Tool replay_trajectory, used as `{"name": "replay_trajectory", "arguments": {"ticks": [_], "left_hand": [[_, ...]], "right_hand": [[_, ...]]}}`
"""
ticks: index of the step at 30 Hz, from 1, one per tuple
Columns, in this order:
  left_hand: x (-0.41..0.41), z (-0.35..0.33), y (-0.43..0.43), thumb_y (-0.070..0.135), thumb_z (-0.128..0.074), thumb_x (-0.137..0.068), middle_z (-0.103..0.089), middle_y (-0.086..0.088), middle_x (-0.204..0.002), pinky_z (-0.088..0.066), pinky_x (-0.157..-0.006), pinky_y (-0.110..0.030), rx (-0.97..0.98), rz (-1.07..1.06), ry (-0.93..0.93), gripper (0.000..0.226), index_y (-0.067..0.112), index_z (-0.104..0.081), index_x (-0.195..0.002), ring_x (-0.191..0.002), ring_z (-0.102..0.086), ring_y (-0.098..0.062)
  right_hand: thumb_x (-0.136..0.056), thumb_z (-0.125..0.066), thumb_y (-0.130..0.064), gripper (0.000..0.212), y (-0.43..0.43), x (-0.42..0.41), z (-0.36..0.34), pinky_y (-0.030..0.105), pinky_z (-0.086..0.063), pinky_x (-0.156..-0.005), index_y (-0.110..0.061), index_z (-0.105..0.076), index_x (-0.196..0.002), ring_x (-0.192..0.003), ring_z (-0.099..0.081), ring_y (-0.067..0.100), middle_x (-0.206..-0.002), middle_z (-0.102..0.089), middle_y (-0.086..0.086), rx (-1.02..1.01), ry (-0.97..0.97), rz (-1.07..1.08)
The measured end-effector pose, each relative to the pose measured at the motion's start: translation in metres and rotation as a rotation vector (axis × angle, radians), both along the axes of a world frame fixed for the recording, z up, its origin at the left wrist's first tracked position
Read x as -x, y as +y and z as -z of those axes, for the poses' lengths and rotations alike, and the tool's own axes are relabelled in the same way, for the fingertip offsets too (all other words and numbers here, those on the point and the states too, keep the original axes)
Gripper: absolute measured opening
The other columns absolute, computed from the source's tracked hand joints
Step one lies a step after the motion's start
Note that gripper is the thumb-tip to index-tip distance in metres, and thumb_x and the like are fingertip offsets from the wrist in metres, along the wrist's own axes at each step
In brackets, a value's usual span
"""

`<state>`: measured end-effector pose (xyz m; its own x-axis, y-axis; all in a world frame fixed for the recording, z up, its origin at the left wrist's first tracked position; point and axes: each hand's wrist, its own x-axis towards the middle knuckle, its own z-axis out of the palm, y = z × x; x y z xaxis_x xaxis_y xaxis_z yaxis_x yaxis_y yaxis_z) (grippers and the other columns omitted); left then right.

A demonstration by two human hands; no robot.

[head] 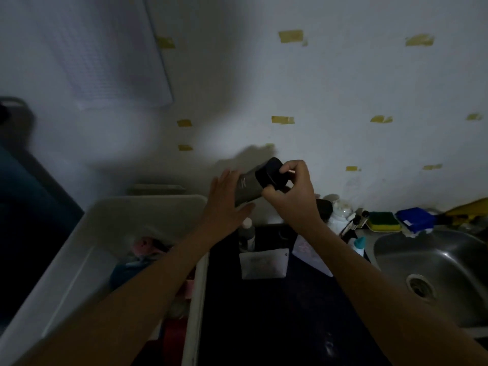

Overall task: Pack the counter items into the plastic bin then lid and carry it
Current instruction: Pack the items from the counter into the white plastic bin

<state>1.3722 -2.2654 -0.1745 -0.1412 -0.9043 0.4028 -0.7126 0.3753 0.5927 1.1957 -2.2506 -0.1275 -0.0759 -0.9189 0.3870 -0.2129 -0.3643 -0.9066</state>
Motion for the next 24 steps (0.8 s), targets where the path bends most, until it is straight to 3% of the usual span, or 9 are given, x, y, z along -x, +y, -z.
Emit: {"name": "replay_trajectory", "arguments": {"ticks": [2,5,8,10,14,16,18,21,24], "left_hand": [[-0.021,-0.006,0.008,0.035,-0.071,-0.078,-0.050,0.001,-0.121,-0.030,-0.110,-0.051,0.046,-0.029,-0.022,0.053,0.019,-0.047,-0.123,-0.116,-0.044,-0.018],[-0.058,-0.008,0.016,0.044,-0.068,-0.077,-0.055,0.002,-0.115,-0.030,-0.109,-0.056,0.084,-0.074,-0.094,0.051,0.020,-0.051,-0.119,-0.110,-0.052,-0.019],[-0.097,-0.004,0.023,0.043,-0.071,-0.074,-0.057,0.003,-0.105,-0.046,-0.092,-0.046,0.041,-0.120,-0.092,0.046,0.021,-0.056,-0.112,-0.096,-0.052,-0.018],[-0.121,0.001,0.030,0.037,-0.074,-0.074,-0.059,0.003,-0.106,-0.046,-0.088,-0.038,0.045,-0.165,-0.085,0.045,0.022,-0.058,-0.113,-0.097,-0.050,-0.018],[-0.162,0.014,0.047,0.030,-0.071,-0.074,-0.061,0.002,-0.107,-0.035,-0.107,-0.045,0.003,-0.205,-0.070,0.046,0.022,-0.058,-0.117,-0.099,-0.050,-0.015],[-0.183,0.023,0.052,0.037,-0.063,-0.074,-0.062,0.002,-0.110,-0.044,-0.100,-0.049,-0.061,-0.200,-0.024,0.047,0.024,-0.058,-0.119,-0.102,-0.055,-0.020],[-0.199,0.033,0.057,0.042,-0.058,-0.073,-0.061,0.006,-0.111,-0.050,-0.088,-0.044,-0.101,-0.201,-0.004,0.050,0.031,-0.056,-0.121,-0.101,-0.057,-0.018],[-0.222,0.048,0.063,0.033,-0.065,-0.071,-0.061,0.005,-0.113,-0.051,-0.085,-0.043,-0.109,-0.194,-0.045,0.052,0.030,-0.054,-0.122,-0.101,-0.057,-0.018],[-0.237,0.060,0.069,0.026,-0.073,-0.072,-0.060,-0.001,-0.119,-0.050,-0.088,-0.046,-0.131,-0.199,-0.050,0.056,0.024,-0.054,-0.125,-0.107,-0.056,-0.023]], "right_hand": [[-0.069,-0.070,-0.012,0.039,0.008,-0.020,-0.002,0.038,-0.060,-0.074,-0.019,-0.044,-0.099,-0.105,-0.059,0.022,-0.108,-0.052,0.008,-0.034,-0.057,-0.019],[-0.073,-0.070,-0.006,0.038,0.016,-0.051,-0.003,0.033,-0.059,-0.075,-0.018,-0.044,-0.099,-0.104,-0.060,0.018,-0.107,-0.053,0.007,-0.070,-0.089,-0.055],[-0.077,-0.070,-0.005,0.038,0.022,-0.081,0.001,0.029,-0.058,-0.078,-0.019,-0.044,-0.101,-0.107,-0.059,0.015,-0.110,-0.053,0.001,-0.118,-0.079,-0.143],[-0.079,-0.071,-0.007,0.038,0.025,-0.102,0.007,0.025,-0.057,-0.081,-0.022,-0.044,-0.102,-0.109,-0.057,0.012,-0.113,-0.052,0.000,-0.130,-0.046,-0.185],[-0.081,-0.070,-0.014,0.039,0.031,-0.141,0.024,0.030,-0.055,-0.087,-0.024,-0.043,-0.108,-0.110,-0.055,0.010,-0.117,-0.051,0.000,-0.130,0.090,-0.204],[-0.083,-0.070,-0.017,0.040,0.033,-0.159,0.032,0.031,-0.054,-0.089,-0.024,-0.043,-0.113,-0.108,-0.055,0.010,-0.117,-0.052,-0.001,-0.135,0.167,-0.191],[-0.085,-0.069,-0.017,0.043,0.037,-0.173,0.040,0.029,-0.053,-0.091,-0.022,-0.044,-0.119,-0.109,-0.055,0.012,-0.120,-0.052,0.000,-0.158,0.210,-0.195],[-0.087,-0.065,-0.015,0.048,0.042,-0.193,0.048,0.028,-0.051,-0.094,-0.018,-0.043,-0.128,-0.112,-0.054,0.012,-0.125,-0.052,0.003,-0.196,0.233,-0.243],[-0.090,-0.061,-0.012,0.048,0.051,-0.206,0.056,0.027,-0.058,-0.082,-0.019,-0.040,-0.132,-0.101,-0.060,0.011,-0.120,-0.052,0.000,-0.220,0.282,-0.276]]}}
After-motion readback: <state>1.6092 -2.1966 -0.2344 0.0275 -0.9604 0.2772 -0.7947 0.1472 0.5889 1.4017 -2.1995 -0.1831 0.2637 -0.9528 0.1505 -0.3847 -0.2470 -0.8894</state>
